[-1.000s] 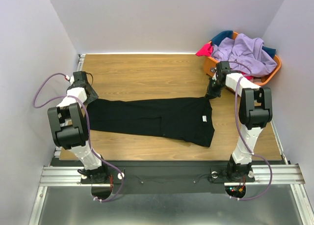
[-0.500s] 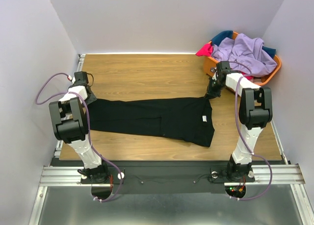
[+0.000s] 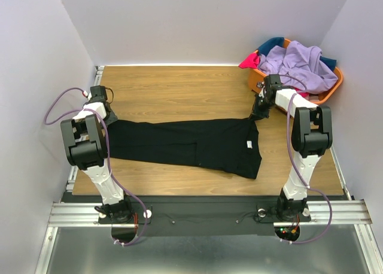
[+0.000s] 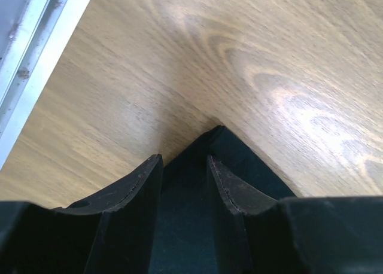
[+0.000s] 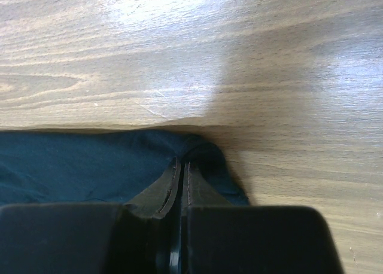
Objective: Fold and stack the t-shirts
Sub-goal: Fold the tshirt
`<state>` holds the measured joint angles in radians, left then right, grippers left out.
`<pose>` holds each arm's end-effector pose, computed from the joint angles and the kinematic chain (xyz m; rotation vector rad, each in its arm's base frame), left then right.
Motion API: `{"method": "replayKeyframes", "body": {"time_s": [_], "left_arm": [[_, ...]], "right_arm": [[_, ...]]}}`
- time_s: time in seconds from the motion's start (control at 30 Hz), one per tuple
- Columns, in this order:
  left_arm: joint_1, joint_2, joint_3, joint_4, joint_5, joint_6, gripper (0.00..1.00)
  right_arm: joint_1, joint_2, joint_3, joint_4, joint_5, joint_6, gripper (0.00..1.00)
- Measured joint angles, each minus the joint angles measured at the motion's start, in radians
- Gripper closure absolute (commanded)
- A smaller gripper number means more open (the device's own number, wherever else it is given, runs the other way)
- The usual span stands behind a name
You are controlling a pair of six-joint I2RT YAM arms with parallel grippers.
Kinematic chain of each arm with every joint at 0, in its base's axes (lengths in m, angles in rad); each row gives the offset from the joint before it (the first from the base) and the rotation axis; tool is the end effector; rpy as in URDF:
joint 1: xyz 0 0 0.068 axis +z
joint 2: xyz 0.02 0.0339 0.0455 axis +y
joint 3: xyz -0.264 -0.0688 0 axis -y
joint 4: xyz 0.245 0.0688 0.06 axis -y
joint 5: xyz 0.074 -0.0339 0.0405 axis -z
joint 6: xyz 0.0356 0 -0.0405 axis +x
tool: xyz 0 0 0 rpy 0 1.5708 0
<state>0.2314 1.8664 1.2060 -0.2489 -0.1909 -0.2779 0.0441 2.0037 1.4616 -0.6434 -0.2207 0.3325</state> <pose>0.3821 0.0970 0.1772 -0.7003 2.3681 0.2165 0.4117 0.0260 0.1774 0.3396 2.7566 0.4036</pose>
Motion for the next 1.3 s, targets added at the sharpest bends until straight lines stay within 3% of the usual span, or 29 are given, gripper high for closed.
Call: {"method": "replayKeyframes", "body": {"time_s": [0.6,0.73,0.87,0.97,1.3], "left_arm": [[0.0,-0.001,0.001,0.024,0.068,-0.031,0.54],[0.0,-0.001,0.001,0.025,0.068,-0.035,0.74],[0.0,0.0,0.001,0.03,0.077,-0.037,0.84],[0.0,0.008,0.002,0.034,0.084,-0.037,0.99],[0.011,0.01,0.023,0.029,0.077,-0.028,1.0]], "right_arm": [[-0.003,0.001,0.0,0.002,-0.024,-0.002,1.0],[-0.004,0.001,0.0,0.002,-0.024,-0.002,1.0],[-0.004,0.001,0.0,0.002,-0.024,-0.003,1.0],[-0.004,0.001,0.0,0.002,-0.024,-0.003,1.0],[-0.004,0.001,0.0,0.002,-0.017,-0.002,1.0]]}}
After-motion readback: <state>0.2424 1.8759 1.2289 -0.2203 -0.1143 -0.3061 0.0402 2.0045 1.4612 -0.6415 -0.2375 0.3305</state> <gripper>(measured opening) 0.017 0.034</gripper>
